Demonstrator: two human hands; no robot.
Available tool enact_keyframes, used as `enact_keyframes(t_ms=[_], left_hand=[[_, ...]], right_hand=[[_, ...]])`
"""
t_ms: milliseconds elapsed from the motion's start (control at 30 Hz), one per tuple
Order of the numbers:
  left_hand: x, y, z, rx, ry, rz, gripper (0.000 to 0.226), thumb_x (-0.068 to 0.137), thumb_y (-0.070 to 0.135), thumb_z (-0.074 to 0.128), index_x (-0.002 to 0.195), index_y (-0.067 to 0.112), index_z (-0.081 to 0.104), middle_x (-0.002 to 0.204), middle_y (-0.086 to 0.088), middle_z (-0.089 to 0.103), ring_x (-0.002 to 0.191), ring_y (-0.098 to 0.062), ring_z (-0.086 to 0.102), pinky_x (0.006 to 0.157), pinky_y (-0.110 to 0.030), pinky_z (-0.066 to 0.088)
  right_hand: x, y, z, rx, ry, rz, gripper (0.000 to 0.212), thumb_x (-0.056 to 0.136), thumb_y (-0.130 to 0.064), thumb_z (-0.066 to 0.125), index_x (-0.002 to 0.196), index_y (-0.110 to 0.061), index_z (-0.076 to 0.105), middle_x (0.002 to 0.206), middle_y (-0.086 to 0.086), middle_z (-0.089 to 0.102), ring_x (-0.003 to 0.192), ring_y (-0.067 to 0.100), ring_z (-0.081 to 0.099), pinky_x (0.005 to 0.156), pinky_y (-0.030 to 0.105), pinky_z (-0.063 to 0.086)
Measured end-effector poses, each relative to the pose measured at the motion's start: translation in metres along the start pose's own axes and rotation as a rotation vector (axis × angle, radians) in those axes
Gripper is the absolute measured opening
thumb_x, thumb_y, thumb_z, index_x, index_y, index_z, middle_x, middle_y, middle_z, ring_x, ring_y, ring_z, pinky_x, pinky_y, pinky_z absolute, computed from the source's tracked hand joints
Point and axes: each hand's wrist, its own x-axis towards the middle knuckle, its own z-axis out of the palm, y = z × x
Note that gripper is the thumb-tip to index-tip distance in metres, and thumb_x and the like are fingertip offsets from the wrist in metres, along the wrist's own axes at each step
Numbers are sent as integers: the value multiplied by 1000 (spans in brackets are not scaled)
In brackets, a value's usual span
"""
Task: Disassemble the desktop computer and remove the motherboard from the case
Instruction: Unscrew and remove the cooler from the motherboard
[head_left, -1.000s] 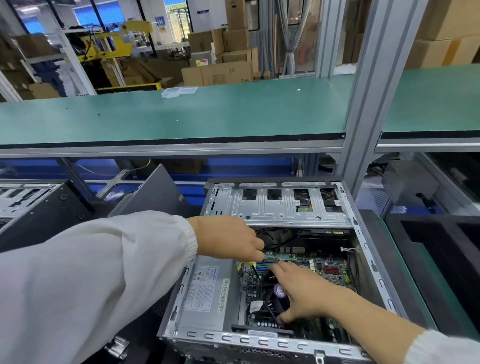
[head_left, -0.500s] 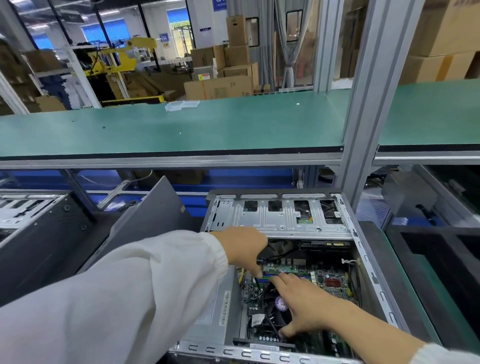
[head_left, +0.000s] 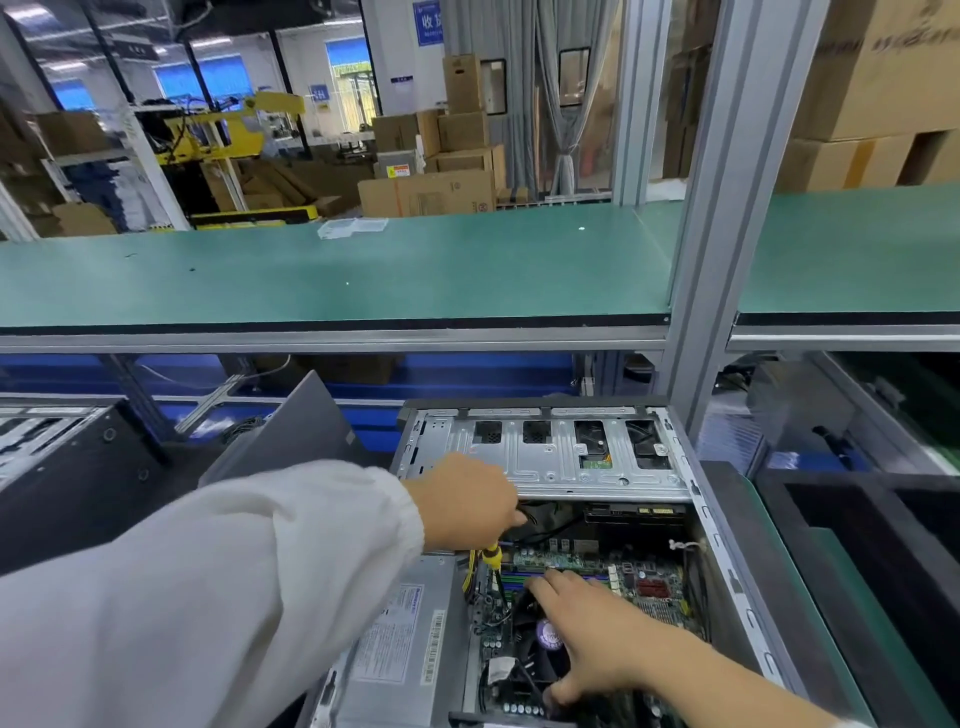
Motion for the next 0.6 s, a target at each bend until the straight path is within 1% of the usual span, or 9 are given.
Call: enact_keyframes(t_ms=[67,133,200,267,367,433,500,533,600], left_hand=[[6,3,4,-163,-53,-193,39,101,35,41,73,10,52,61,2,42,56,-18,45,52,-28,33],[6,-2,4,-250,-112,-193,39,97,44,47,79,10,50,66,1,47,63,-19,48,55,-28,33],[0,-9,0,-306,-180,-58,34,92,43,58,92,11,46,77,-1,51,66,-17,47,55,-29,33],[-6,-16,-3,-277,-182,127,25,90,24,63,98,16,41,90,-4,52,66,-14,42,52,-27,29],[-10,-18,1,4,-64,297,23,89,3,56,106,13,44,98,-7,54,64,-15,40,49,-28,25],[-11,-18,1,102,-5,302,16,90,9,57,102,13,48,90,-5,57,63,-17,43,47,-28,23],[-12,-18,-1,118,-28,232,12,93,23,56,92,13,51,78,-2,54,62,-18,45,47,-28,23],[-11,-18,-3,73,-84,177,19,94,29,53,86,11,54,72,-1,51,59,-18,44,47,-27,25],[-6,-16,-6,-187,-247,37,34,95,30,50,68,10,53,61,0,49,51,-14,42,46,-27,30]], right_hand=[[-1,-1,-1,0,-14,-3,100,69,-53,74,143,-12,21,139,10,34,126,28,35,107,42,32],[-2,-2,-2,-6,-17,-5,99,70,-52,74,144,-11,21,140,11,33,127,29,34,108,43,31],[-2,-2,-1,-7,-10,-4,99,70,-51,74,144,-11,21,142,11,32,128,30,33,109,44,30],[-1,-2,0,-4,-3,-5,101,69,-52,74,144,-12,20,143,11,31,130,30,32,110,43,29],[1,-1,3,-7,7,-2,104,67,-55,73,145,-12,19,144,10,30,131,29,31,110,42,29],[2,0,4,-4,12,2,104,66,-56,73,145,-13,19,144,9,32,130,29,32,109,41,30],[3,1,5,-2,16,1,104,65,-57,72,144,-13,20,142,8,33,129,28,33,107,41,32],[4,1,6,-1,17,1,104,65,-57,72,144,-13,21,140,8,34,128,28,34,106,40,33],[4,2,7,0,25,3,102,64,-57,72,142,-14,22,138,8,36,125,27,36,104,39,34]])
